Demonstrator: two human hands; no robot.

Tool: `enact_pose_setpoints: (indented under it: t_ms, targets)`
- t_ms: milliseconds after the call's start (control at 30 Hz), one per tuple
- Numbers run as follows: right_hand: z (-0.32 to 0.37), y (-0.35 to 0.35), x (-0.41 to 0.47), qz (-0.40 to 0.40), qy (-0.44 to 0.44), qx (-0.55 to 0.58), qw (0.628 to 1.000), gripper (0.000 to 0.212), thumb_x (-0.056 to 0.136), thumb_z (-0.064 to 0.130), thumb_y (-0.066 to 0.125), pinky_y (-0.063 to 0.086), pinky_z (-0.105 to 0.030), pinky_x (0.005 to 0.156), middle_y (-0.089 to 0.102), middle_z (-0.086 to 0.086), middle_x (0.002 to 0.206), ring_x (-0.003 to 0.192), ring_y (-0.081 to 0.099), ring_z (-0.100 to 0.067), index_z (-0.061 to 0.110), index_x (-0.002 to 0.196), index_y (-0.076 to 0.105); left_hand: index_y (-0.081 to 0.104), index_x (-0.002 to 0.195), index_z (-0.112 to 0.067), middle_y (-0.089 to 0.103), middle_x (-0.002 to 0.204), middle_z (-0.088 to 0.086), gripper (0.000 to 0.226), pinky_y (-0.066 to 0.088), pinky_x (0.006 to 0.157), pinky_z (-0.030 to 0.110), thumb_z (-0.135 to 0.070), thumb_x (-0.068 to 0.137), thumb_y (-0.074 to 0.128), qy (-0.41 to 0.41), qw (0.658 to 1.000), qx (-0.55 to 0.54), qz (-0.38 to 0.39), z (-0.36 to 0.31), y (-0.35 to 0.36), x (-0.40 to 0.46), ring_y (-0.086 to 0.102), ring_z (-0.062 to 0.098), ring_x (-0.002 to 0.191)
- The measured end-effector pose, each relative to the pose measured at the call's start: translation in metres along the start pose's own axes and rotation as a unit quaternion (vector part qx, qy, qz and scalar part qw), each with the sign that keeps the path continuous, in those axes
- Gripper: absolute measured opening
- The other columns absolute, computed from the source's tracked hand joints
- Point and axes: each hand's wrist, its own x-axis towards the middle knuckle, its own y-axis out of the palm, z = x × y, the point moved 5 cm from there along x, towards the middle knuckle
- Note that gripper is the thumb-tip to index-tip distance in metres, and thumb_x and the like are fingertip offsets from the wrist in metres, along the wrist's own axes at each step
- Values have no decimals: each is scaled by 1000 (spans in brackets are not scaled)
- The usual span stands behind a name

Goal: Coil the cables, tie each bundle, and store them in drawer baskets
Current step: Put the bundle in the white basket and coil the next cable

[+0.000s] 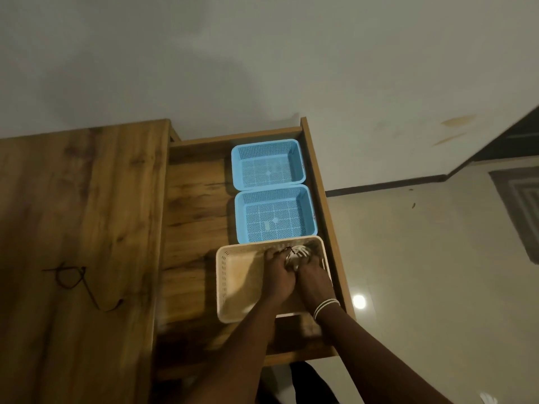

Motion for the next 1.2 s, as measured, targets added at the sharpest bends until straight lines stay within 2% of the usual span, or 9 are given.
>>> enact_pose_setpoints:
  t_ms: [200, 367, 500, 733, 833, 933, 1067, 1133, 1200]
  targets:
    - [9, -12, 2, -34, -52, 9, 998, 29, 88, 0, 53, 47, -31, 96, 71, -15, 116, 109, 66, -30, 7, 111, 70, 68, 115, -8, 71, 114, 7, 34, 45, 92, 24, -6, 84, 58, -9, 996, -65, 55, 6, -28, -9, 63, 17, 107]
    - [36, -23, -5, -19, -34, -92, 995, 18, 83, 5, 53, 51, -33, 76, 74, -11, 95, 93, 70, -31, 11, 87, 70, 73, 102, -7, 75, 103, 6, 20, 50, 84, 24, -4, 88, 60, -12, 998, -60, -24, 20, -82, -17, 67, 15, 95]
    - [97, -34, -8, -27, -76, -129, 988, 4, 86, 15, 55, 41, -30, 62, 68, -10, 93, 85, 68, -31, 15, 83, 57, 72, 97, -7, 72, 90, 1, 11, 46, 74, 22, -10, 90, 63, 8, 989, -85, -117, 17, -156, -36, 65, 11, 83]
    - [291, -24, -63, -38, -341, -151, 927, 45, 90, 34, 58, 53, -39, 81, 64, -12, 119, 105, 63, -33, 14, 130, 54, 65, 107, -10, 69, 97, -1, 18, 49, 71, 13, -17, 90, 66, 5, 933, -133, -335, 76, -347, -135, 65, 13, 90]
    - [366, 4, -111, -19, -439, -165, 883, 54, 93, 35, 58, 49, -39, 86, 60, -13, 128, 114, 58, -34, 11, 139, 47, 63, 97, -19, 67, 91, -3, 13, 52, 73, 18, -12, 88, 66, -6, 888, -125, -442, 121, -413, -223, 66, 14, 86]
    - [441, 71, -198, 22, -547, -162, 821, 61, 86, 37, 61, 49, -44, 94, 61, -18, 128, 115, 59, -39, 7, 138, 51, 64, 96, -21, 69, 91, -2, 14, 56, 80, 30, -12, 86, 68, -61, 811, -142, -564, 201, -463, -352, 67, 18, 86]
    - [487, 167, -313, 111, -661, -171, 722, 59, 79, 30, 64, 49, -45, 95, 63, -23, 123, 113, 58, -43, 1, 130, 57, 66, 96, -10, 70, 92, 7, 15, 47, 76, 26, -19, 84, 68, -196, 697, -64, -687, 292, -472, -516, 63, 19, 80]
    - [496, 210, -365, 152, -680, -207, 687, 61, 82, 31, 64, 45, -46, 102, 58, -19, 134, 123, 52, -39, 7, 137, 53, 67, 93, -9, 69, 92, 12, 16, 45, 77, 32, -20, 81, 66, -261, 642, -28, -720, 332, -459, -589, 64, 28, 85]
    - [498, 242, -405, 183, -697, -223, 657, 58, 83, 24, 66, 45, -46, 103, 54, -15, 139, 128, 48, -35, 10, 138, 52, 68, 96, -7, 68, 100, 17, 21, 43, 86, 37, -22, 82, 67, -368, 638, 2, -677, 372, -437, -639, 62, 35, 98]
